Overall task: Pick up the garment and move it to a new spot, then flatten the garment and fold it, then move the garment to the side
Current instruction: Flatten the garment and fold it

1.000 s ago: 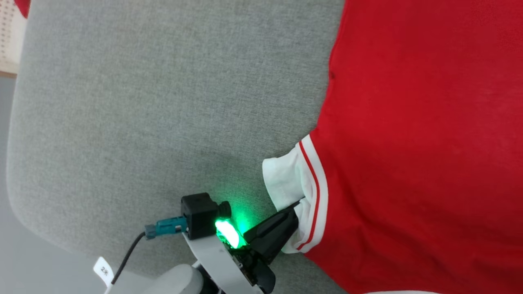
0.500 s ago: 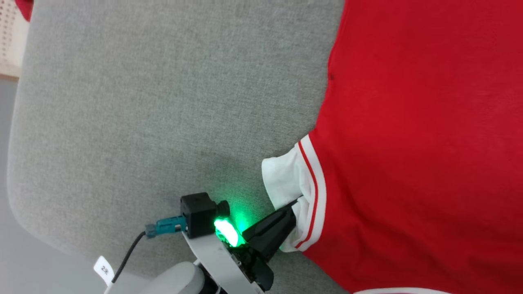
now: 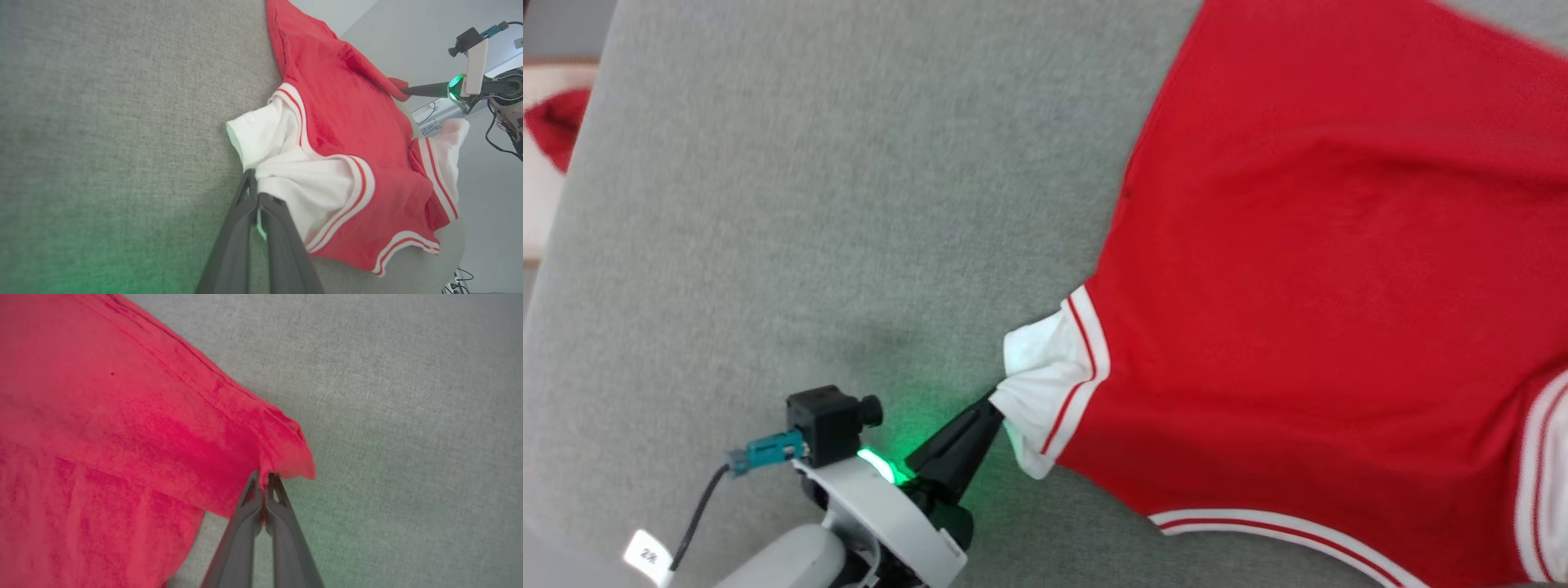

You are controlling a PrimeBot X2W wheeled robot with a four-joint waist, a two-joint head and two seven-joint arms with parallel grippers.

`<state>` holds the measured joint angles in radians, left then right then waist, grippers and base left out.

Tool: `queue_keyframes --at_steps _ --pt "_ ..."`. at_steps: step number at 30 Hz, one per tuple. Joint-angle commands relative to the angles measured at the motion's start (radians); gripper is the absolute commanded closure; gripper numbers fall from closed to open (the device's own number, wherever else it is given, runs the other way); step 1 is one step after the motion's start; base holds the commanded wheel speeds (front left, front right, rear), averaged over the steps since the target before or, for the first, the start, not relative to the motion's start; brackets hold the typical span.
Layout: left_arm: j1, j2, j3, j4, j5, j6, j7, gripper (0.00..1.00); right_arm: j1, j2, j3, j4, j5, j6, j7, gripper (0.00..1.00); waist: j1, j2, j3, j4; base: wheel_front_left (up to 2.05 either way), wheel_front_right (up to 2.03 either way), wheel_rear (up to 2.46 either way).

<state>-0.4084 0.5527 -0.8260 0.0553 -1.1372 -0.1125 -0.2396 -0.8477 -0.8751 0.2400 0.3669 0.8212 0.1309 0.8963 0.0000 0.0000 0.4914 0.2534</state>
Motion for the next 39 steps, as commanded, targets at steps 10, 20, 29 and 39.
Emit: queue_keyframes --at_steps 10,20,29,39 --pt "0.049 0.05 0.017 0.009 -0.02 0.041 0.008 1.0 0.416 -0.007 -0.039 -0.183 0.11 -0.001 -0.084 1.0 0.0 0.0 -0.233 -0.174 0.0 0.0 0.0" --pt "0.116 0.062 0.034 0.021 -0.042 0.055 -0.007 1.0 0.762 0.085 -0.135 -0.356 0.081 -0.001 -0.096 1.0 0.0 0.0 -0.318 -0.256 0.0 0.0 0.0" --pt "0.151 0.058 0.046 0.053 -0.062 0.036 -0.013 1.0 0.931 0.19 -0.148 -0.425 0.021 -0.001 -0.116 1.0 0.0 0.0 -0.343 -0.29 0.0 0.0 0.0" --pt "0.179 0.051 0.052 0.072 -0.069 0.029 -0.017 1.0 0.965 0.238 -0.154 -0.436 -0.015 -0.001 -0.173 0.0 0.0 0.0 -0.382 -0.292 0.0 0.0 0.0"
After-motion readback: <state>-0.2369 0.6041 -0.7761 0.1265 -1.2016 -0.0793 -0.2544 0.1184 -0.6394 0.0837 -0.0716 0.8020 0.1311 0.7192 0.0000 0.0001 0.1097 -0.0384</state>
